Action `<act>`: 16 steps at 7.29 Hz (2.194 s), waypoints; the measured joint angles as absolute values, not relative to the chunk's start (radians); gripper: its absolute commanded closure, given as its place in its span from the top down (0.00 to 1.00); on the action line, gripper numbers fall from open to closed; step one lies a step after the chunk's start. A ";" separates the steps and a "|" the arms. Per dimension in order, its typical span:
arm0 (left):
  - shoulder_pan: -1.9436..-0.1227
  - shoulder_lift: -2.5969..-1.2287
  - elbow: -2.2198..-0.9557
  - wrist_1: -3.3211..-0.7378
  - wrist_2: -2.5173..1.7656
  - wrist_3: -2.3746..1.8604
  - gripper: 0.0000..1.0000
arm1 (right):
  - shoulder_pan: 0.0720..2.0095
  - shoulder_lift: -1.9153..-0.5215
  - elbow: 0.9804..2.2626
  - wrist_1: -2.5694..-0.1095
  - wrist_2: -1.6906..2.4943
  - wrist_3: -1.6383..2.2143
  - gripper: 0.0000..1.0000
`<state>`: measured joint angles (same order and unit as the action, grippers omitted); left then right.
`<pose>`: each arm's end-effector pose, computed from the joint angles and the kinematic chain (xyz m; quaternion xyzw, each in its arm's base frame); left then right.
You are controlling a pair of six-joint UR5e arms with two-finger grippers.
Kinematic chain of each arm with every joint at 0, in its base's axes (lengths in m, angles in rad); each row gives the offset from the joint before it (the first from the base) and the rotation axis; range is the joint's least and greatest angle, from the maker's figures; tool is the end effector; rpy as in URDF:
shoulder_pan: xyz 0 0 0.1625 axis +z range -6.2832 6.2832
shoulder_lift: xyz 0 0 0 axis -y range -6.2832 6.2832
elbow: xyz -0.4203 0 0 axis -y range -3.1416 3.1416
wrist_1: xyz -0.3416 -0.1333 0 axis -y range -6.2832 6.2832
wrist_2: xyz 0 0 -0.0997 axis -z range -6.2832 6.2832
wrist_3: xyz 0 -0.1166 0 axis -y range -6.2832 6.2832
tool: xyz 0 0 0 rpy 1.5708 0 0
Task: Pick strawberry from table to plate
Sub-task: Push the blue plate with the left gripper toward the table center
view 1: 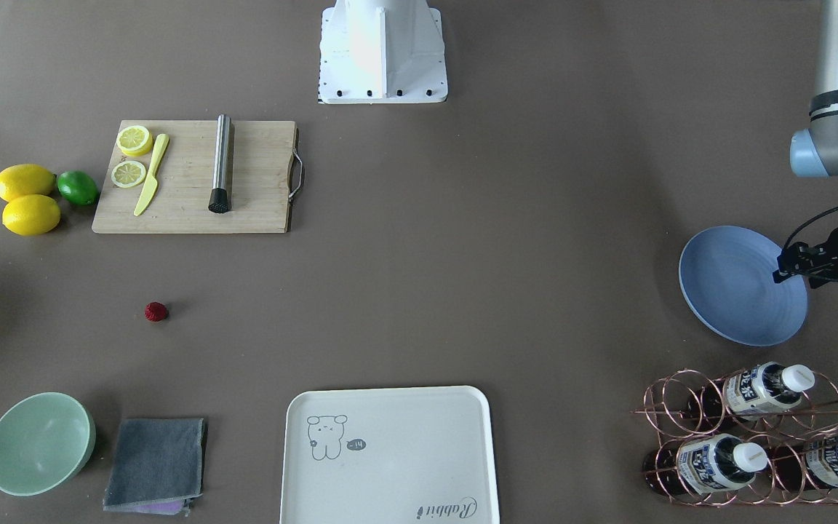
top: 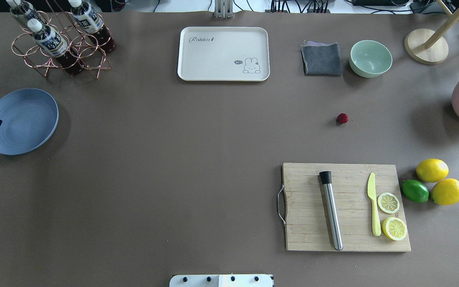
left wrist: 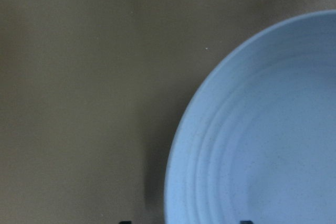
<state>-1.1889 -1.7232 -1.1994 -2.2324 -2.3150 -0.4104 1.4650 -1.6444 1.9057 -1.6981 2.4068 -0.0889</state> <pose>0.1449 -0.5066 0.6869 0.0518 0.4061 0.0668 0.9099 0.0034 -0.4110 0.5576 0.0578 -0.4055 -0.1157 0.9049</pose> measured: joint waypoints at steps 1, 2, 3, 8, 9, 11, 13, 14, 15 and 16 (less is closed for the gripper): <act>-1.189 -1.727 -1.195 -2.232 -2.317 -0.425 0.00 | 1.465 -1.644 1.908 -1.698 2.407 -0.089 1.00; -1.189 -1.731 -1.195 -2.231 -2.320 -0.448 0.00 | 1.465 -1.643 1.910 -1.698 2.407 -0.089 1.00; -1.194 -1.737 -1.199 -2.231 -2.335 -0.472 0.00 | 1.465 -1.641 1.913 -1.698 2.407 -0.088 1.00; -1.198 -1.741 -1.458 -2.234 -2.562 -0.844 0.00 | 1.457 -1.636 1.921 -1.698 2.406 -0.093 1.00; -1.113 -1.754 -1.539 -2.234 -2.520 -1.020 0.00 | 1.444 -1.634 1.918 -1.698 2.407 -0.090 1.00; -0.903 -1.821 -1.650 -2.227 -2.340 -1.323 0.00 | 1.414 -1.610 1.889 -1.699 2.407 -0.083 1.00; -0.709 -1.953 -1.676 -2.127 -2.157 -1.498 0.00 | 1.399 -1.595 1.873 -1.699 2.406 -0.077 1.00; -0.640 -2.027 -1.677 -2.046 -2.086 -1.543 0.00 | 1.396 -1.591 1.872 -1.699 2.406 -0.071 1.00; -0.580 -2.074 -1.674 -2.001 -2.027 -1.573 0.00 | 1.389 -1.585 1.871 -1.699 2.407 -0.053 1.00; -0.534 -2.095 -1.669 -1.985 -1.977 -1.590 0.00 | 1.366 -1.562 1.870 -1.698 2.406 -0.010 1.00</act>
<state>-0.5341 -2.0951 -1.6687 -1.9847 -1.9773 -1.5899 1.3660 -1.5621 1.8705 -1.6983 2.4065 -0.0099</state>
